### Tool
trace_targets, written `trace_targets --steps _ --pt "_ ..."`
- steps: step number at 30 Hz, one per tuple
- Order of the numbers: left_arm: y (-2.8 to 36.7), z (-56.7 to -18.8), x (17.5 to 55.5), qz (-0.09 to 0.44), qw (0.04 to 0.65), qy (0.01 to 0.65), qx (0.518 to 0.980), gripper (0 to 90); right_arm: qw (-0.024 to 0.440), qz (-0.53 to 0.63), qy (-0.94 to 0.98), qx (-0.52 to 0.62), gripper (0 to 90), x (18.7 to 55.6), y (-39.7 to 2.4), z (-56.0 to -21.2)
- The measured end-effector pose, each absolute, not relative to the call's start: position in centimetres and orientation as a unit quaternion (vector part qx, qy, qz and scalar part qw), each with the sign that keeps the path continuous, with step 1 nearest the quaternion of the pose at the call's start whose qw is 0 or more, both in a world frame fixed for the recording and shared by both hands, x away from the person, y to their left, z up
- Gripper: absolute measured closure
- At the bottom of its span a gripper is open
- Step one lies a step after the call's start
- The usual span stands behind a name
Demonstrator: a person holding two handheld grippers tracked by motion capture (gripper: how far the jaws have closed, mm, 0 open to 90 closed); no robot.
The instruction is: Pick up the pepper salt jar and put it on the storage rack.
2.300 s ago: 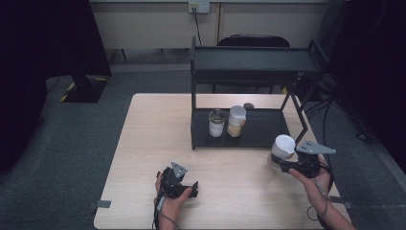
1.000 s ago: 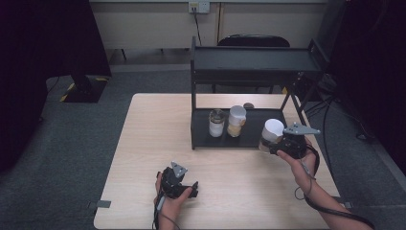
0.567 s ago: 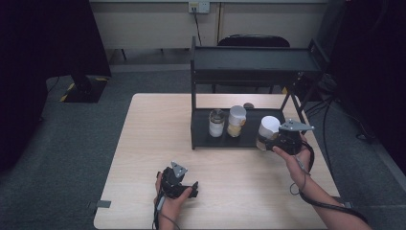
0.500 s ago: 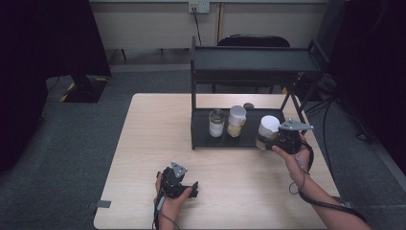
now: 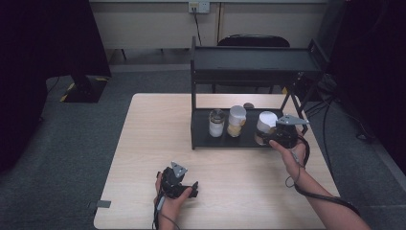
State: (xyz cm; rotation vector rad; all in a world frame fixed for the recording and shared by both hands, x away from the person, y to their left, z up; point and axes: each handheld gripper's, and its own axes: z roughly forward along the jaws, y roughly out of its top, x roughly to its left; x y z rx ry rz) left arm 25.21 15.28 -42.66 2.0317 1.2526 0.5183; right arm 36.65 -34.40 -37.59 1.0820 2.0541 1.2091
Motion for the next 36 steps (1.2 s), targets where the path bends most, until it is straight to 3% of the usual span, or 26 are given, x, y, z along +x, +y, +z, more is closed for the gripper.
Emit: trace_targets --steps 36 --pt "15.3 -42.7 25.2 0.199 0.343 0.482 0.781 0.0 0.282 0.425 0.756 0.410 30.6 39.7 -33.3 -39.2"
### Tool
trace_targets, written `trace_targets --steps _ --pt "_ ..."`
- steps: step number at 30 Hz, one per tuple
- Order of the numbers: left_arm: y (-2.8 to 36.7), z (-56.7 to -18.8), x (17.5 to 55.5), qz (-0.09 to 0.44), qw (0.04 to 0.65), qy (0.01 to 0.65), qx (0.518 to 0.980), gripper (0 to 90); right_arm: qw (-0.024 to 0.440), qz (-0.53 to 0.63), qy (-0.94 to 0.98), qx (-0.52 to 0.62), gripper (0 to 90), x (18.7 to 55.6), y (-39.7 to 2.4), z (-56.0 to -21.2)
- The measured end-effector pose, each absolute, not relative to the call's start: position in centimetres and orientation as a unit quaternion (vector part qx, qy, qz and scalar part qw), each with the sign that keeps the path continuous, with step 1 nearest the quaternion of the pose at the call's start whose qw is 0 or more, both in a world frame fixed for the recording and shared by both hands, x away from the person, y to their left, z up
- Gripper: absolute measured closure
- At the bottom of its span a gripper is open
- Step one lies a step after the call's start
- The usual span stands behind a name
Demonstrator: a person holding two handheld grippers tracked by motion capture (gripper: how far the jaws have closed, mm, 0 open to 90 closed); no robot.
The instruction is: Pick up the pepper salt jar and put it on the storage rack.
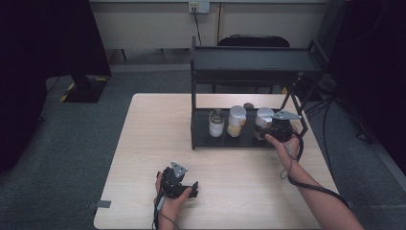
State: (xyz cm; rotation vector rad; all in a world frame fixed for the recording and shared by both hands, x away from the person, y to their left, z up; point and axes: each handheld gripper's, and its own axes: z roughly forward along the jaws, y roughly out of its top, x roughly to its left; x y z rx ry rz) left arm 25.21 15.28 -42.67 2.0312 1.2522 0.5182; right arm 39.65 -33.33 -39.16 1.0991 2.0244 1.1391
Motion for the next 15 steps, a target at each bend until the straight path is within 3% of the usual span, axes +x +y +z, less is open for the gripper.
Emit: trace_targets --steps 15 --pt "15.28 -42.66 25.21 0.199 0.343 0.482 0.782 0.0 0.287 0.422 0.754 0.413 30.6 40.20 -33.11 -39.29"
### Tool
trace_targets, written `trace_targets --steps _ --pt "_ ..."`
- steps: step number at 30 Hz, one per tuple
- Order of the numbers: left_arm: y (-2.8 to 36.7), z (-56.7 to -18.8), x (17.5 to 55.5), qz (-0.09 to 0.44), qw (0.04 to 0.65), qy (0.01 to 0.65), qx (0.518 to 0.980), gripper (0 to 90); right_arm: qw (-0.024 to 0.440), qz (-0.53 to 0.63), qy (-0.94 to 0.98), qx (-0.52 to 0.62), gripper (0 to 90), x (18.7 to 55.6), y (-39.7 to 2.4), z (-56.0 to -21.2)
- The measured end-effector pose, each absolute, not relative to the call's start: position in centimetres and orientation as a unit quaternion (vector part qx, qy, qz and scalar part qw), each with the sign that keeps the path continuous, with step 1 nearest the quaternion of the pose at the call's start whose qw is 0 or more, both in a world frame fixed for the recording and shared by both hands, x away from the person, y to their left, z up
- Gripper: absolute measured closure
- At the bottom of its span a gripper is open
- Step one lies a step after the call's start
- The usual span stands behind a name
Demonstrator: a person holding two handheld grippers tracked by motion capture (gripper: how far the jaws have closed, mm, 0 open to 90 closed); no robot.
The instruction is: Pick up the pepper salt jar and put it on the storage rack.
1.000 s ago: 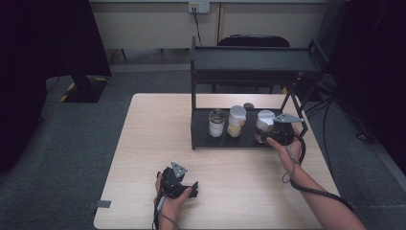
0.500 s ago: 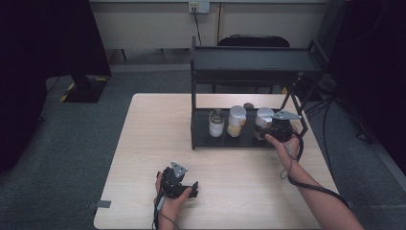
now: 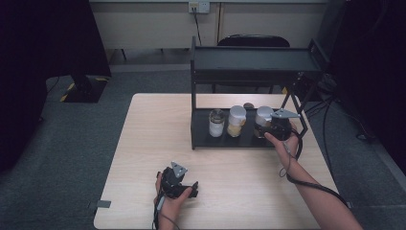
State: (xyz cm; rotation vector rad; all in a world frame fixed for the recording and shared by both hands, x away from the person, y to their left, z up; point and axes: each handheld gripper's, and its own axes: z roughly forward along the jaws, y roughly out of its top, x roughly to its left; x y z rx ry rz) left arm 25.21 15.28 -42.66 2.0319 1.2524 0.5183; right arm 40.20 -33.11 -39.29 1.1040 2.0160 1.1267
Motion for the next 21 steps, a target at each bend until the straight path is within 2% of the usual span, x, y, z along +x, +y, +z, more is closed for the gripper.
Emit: trace_targets --steps 21 --pt "15.27 -42.65 25.21 0.199 0.342 0.482 0.782 0.0 0.292 0.418 0.759 0.405 30.6 40.42 -33.14 -39.74"
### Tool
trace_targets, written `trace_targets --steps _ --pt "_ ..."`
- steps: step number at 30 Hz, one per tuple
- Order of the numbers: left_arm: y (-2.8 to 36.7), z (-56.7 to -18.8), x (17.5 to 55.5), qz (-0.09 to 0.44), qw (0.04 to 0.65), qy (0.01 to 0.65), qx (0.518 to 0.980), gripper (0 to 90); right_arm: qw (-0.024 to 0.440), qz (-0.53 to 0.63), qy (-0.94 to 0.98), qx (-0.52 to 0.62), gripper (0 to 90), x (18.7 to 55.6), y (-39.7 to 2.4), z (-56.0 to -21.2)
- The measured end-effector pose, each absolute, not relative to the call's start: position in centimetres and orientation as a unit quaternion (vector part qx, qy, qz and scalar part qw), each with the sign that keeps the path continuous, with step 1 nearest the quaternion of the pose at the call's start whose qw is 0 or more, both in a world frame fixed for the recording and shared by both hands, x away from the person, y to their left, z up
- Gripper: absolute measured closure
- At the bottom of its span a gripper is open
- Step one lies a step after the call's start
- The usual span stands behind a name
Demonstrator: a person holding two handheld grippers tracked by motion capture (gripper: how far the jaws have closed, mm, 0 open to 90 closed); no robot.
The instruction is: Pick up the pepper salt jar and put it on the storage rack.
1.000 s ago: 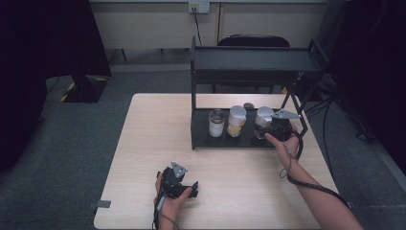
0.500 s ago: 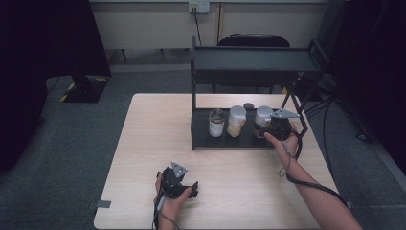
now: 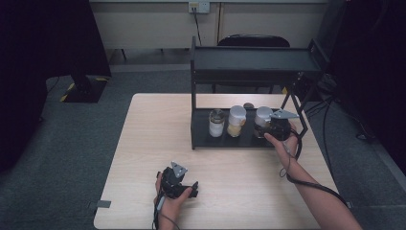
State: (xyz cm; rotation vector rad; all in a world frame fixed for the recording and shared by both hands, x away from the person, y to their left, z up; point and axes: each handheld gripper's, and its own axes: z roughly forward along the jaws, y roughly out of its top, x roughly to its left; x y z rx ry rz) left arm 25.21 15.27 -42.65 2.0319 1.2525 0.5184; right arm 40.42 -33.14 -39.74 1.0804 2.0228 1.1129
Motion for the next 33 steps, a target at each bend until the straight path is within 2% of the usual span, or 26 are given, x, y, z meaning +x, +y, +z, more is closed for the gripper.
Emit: trace_targets --steps 21,23,24,25,27,29,33 --pt "15.3 -42.7 25.2 0.200 0.343 0.482 0.781 0.0 0.280 0.415 0.749 0.435 28.9 40.3 -33.5 -39.4" --pt "15.3 -42.7 25.2 0.200 0.343 0.482 0.781 0.0 0.279 0.414 0.747 0.440 20.7 40.3 -33.4 -39.3" --pt "15.3 -42.7 25.2 0.200 0.343 0.482 0.781 0.0 0.279 0.414 0.747 0.440 20.7 40.3 -33.4 -39.3" --pt "15.3 -42.7 25.2 0.199 0.343 0.482 0.781 0.0 0.272 0.410 0.747 0.448 14.2 40.3 -33.3 -39.1" --pt "15.3 -42.7 25.2 0.199 0.343 0.482 0.781 0.0 0.270 0.407 0.749 0.448 13.8 40.4 -33.2 -39.0" --pt "15.3 -42.7 25.2 0.200 0.343 0.482 0.781 0.0 0.269 0.408 0.747 0.452 7.8 40.3 -33.3 -39.0" --pt "15.3 -42.7 25.2 0.200 0.343 0.482 0.781 0.0 0.264 0.413 0.741 0.459 4.5 40.1 -33.4 -39.0"
